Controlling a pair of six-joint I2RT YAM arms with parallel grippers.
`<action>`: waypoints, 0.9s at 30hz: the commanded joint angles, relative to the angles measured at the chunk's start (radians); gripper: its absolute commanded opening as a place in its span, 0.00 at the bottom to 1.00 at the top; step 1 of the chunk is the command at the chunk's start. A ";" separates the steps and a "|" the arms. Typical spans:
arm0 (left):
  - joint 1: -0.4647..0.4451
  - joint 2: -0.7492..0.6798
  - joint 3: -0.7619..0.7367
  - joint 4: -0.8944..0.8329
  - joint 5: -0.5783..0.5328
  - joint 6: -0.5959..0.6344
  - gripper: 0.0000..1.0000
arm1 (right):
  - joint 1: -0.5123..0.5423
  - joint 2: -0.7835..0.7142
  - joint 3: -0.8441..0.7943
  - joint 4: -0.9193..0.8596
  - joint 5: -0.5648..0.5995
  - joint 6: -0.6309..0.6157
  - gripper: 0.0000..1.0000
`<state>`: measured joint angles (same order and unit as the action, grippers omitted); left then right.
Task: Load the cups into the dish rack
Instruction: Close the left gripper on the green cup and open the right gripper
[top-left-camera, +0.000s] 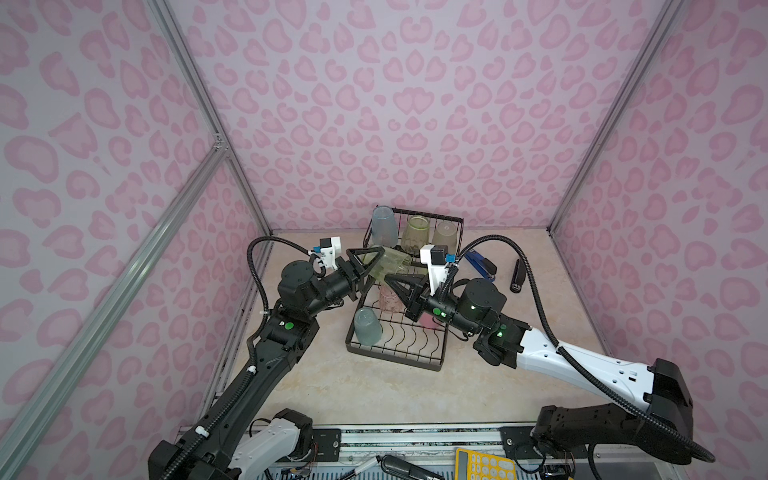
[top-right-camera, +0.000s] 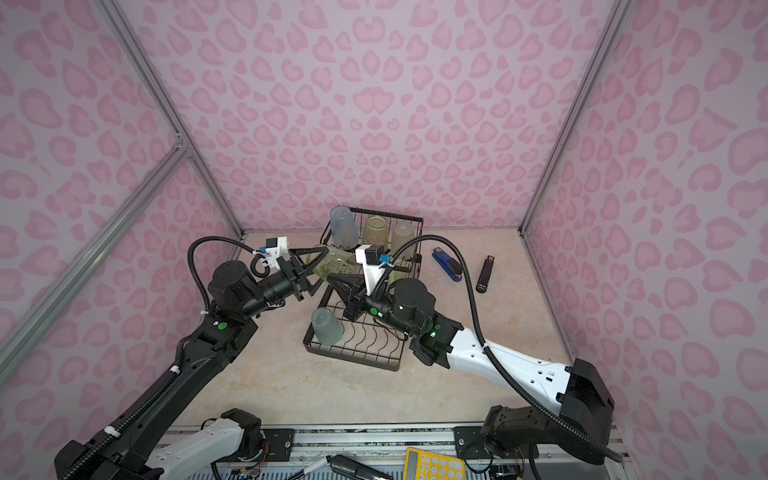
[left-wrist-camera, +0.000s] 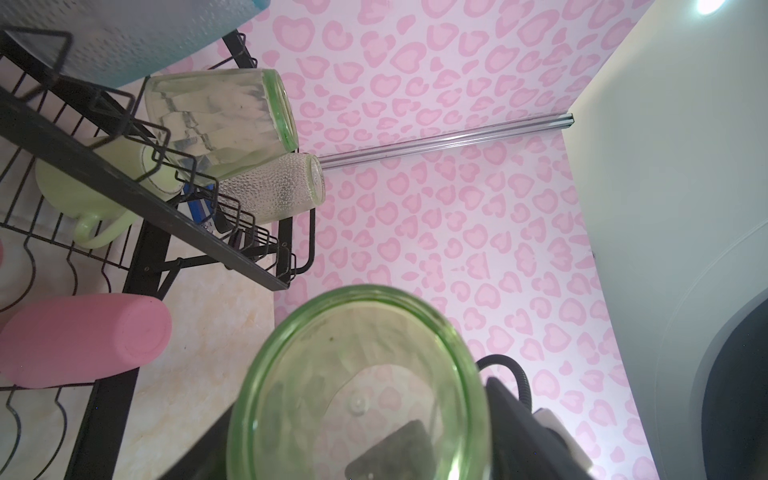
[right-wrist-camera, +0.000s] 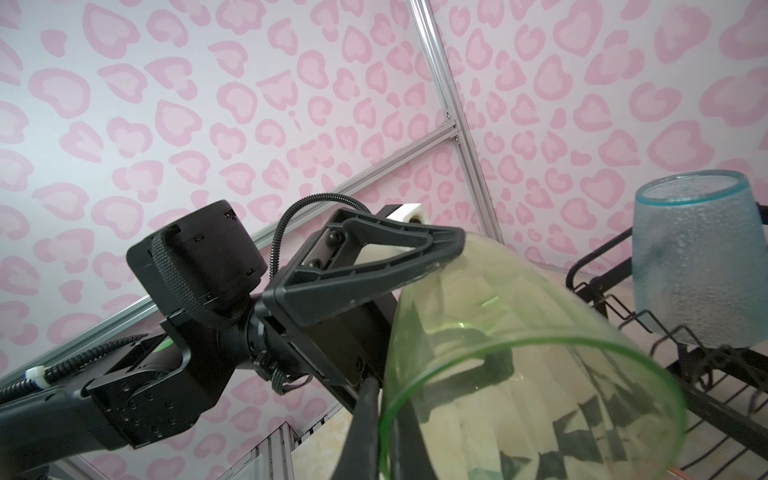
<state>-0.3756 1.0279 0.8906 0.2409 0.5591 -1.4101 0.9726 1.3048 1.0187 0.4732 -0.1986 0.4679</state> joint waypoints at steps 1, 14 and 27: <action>-0.001 -0.009 -0.002 -0.007 0.031 0.049 0.70 | -0.003 -0.007 -0.003 0.050 -0.026 0.004 0.00; 0.000 -0.045 0.011 -0.189 -0.114 0.266 0.68 | -0.014 -0.020 -0.015 0.016 0.008 0.008 0.44; -0.105 -0.087 -0.013 -0.290 -0.418 0.600 0.68 | -0.056 -0.209 -0.116 -0.190 0.189 -0.011 0.47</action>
<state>-0.4507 0.9443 0.8867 -0.0471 0.2512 -0.9318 0.9279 1.1290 0.9222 0.3508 -0.0872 0.4740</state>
